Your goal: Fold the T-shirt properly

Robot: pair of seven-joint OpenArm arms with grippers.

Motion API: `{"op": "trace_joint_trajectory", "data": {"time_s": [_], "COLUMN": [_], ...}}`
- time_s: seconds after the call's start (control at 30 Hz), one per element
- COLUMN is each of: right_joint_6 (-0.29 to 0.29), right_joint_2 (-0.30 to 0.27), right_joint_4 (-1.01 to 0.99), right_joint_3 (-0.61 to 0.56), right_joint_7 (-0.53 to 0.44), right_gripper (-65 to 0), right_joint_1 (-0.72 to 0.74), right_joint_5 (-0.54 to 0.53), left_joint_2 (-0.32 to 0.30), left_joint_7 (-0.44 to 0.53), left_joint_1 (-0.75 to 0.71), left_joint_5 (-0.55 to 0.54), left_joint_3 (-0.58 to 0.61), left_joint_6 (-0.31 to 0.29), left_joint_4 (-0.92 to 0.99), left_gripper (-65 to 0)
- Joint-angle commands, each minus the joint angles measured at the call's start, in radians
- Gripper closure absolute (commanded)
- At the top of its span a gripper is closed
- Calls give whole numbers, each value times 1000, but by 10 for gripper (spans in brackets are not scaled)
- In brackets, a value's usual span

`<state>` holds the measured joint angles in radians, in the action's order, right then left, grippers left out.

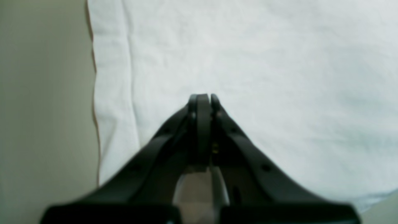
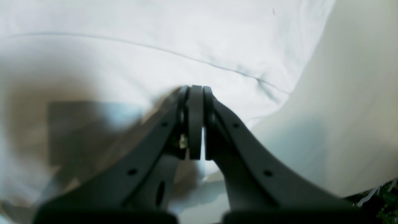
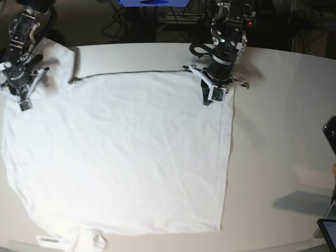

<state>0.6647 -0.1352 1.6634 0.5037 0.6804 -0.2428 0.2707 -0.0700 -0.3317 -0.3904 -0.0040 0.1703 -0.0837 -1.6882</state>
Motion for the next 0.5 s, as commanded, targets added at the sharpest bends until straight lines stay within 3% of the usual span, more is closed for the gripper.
{"op": "trace_joint_trajectory", "data": {"time_s": [0.0, 0.13, 0.47], "right_joint_6": [33, 33, 33], "right_joint_2": [9, 35, 36], "right_joint_4": [14, 45, 47], "right_joint_3": [10, 48, 46], "right_joint_7": [60, 65, 65], "right_gripper": [-17, -17, -17], "right_joint_1": [-22, -39, -63], "right_joint_5": [11, 12, 12], "left_joint_2": [-12, -20, -23], "left_joint_7": [-53, -53, -50], "left_joint_1": [-11, -8, -8], "left_joint_5": [12, 12, 14], "left_joint_3": [-7, -56, -93], "left_joint_6": [2, 2, 2], "left_joint_4": [-5, 1, -3], "left_gripper": [0, 0, 0]}}
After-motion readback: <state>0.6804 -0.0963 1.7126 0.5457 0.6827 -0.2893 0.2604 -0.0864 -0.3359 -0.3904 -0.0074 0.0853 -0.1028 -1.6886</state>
